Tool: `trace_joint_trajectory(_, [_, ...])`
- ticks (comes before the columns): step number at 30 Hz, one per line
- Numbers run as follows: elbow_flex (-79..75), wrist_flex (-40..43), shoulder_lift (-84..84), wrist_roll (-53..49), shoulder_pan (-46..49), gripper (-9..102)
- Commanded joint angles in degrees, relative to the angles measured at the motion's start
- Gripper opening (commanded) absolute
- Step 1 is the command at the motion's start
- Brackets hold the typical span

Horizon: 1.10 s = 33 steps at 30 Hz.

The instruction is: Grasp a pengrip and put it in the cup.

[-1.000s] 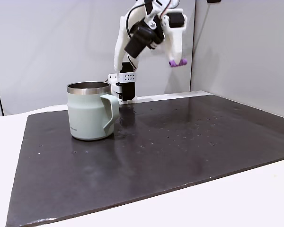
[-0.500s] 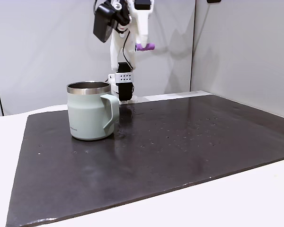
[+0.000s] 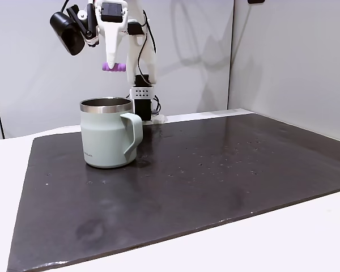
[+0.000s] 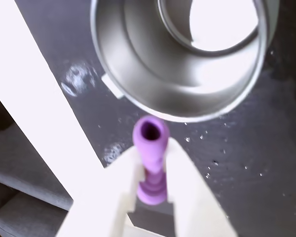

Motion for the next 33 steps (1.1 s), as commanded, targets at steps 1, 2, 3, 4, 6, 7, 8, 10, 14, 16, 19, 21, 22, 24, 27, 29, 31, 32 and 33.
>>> trace_joint_trajectory(1, [-6.94, 0.09, -2.9, -0.79, 2.46, 0])
trace_joint_trajectory(2, [-7.56, 0.09, -3.6, -0.97, 2.55, 0])
trace_joint_trajectory(3, [-8.0, 0.09, -4.13, -1.14, 2.64, 0])
trace_joint_trajectory(4, [-8.53, 0.09, -4.48, -1.32, 2.72, 0])
trace_joint_trajectory(6, [-9.32, 0.09, -4.83, -1.41, 2.81, 0])
trace_joint_trajectory(7, [-9.49, 0.09, -4.83, -1.49, 2.9, 0])
trace_joint_trajectory(8, [-9.49, 0.18, -4.83, -1.67, 2.99, 0])
trace_joint_trajectory(10, [-9.05, 0.26, -4.57, -1.85, 3.08, 5])
trace_joint_trajectory(14, [-8.44, 0.26, -4.66, -2.2, 4.04, 28])
trace_joint_trajectory(16, [-8.44, 0.26, -4.92, -2.37, 4.22, 32])
trace_joint_trajectory(19, [-8.26, 0.26, -4.92, -2.37, 4.13, 35])
trace_joint_trajectory(21, [-7.73, 0.35, -4.57, -2.37, 3.87, 35])
trace_joint_trajectory(22, [-7.38, 0.35, -4.39, -2.37, 3.78, 35])
trace_joint_trajectory(24, [-6.77, 0.35, -3.78, -2.37, 3.6, 35])
trace_joint_trajectory(27, [-6.15, 0.35, -3.25, -2.46, 3.43, 35])
trace_joint_trajectory(29, [-6.15, 0.35, -3.16, -2.55, 3.43, 35])
trace_joint_trajectory(31, [-6.33, 0.35, -3.16, -2.64, 3.52, 35])
trace_joint_trajectory(32, [-6.33, 0.35, -3.16, -2.64, 3.52, 35])
trace_joint_trajectory(33, [-6.33, 0.35, -3.08, -2.72, 3.52, 35])
